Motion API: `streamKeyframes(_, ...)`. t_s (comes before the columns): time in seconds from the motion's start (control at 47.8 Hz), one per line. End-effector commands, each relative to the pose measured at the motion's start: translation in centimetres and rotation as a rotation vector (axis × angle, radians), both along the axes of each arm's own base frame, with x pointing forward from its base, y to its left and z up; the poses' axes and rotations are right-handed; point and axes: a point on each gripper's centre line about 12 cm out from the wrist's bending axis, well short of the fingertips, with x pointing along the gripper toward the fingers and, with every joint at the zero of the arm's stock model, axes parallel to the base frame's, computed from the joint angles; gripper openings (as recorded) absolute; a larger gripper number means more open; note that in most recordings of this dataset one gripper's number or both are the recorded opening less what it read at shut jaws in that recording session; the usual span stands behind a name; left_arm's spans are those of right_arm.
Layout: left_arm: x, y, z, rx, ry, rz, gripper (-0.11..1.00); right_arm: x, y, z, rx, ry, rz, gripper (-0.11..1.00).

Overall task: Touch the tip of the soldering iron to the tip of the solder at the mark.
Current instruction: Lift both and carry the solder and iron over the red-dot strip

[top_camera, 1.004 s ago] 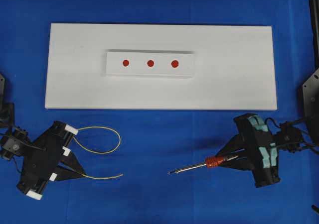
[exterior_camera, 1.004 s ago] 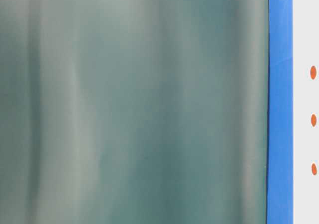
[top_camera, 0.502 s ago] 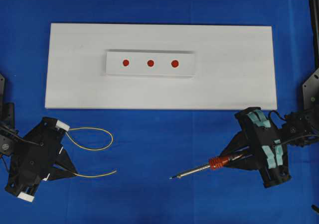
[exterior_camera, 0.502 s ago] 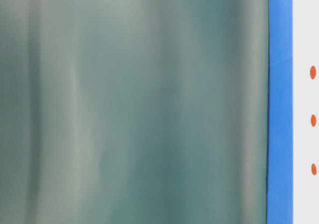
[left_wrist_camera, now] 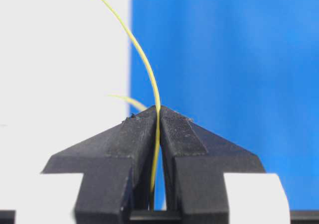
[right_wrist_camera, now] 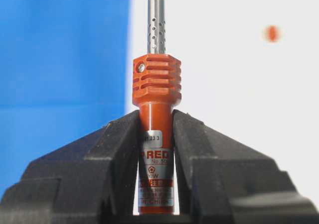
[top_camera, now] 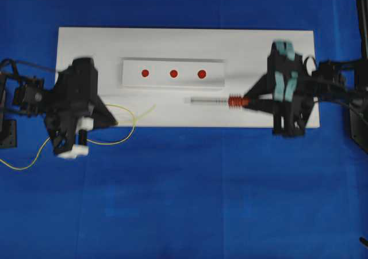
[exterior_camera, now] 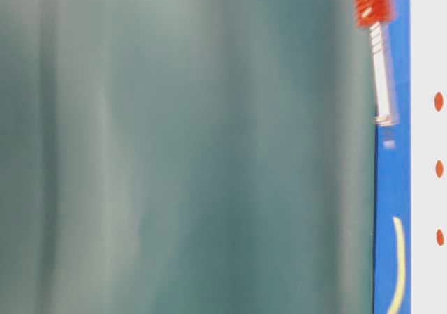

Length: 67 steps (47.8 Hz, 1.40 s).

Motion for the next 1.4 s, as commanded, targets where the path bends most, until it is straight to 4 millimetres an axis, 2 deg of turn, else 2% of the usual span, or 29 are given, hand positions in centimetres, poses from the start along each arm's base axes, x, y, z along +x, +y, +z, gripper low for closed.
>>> streamKeyframes(0.0,0.7,2.0,1.3,0.005,-0.037,0.062,0.01,0.5,-2.4,1.7,-0.027,-0.05,-0.067,0.06)
streamKeyframes(0.125,1.0,3.9,1.5,0.009,-0.043,0.123,0.01,0.2,-4.9,2.2,-0.053,-0.059,-0.136,0.06)
streamKeyframes(0.209,1.1,4.8,1.6,0.007,-0.043,0.152,0.01,0.1,-5.4,2.3,-0.058,-0.058,-0.151,0.06)
streamKeyframes(0.669,0.7,5.3,0.9,-0.038,0.045,0.206,0.01,0.4,-5.3,2.6,-0.039,-0.015,-0.143,0.06)
streamKeyframes(1.067,2.0,5.8,-2.1,-0.072,0.173,0.252,0.01,1.3,-5.3,2.3,-0.035,0.005,-0.132,0.06)
streamKeyframes(1.38,1.5,5.9,-3.0,-0.083,0.202,0.268,0.01,1.3,-5.1,2.2,-0.033,0.011,-0.126,0.06)
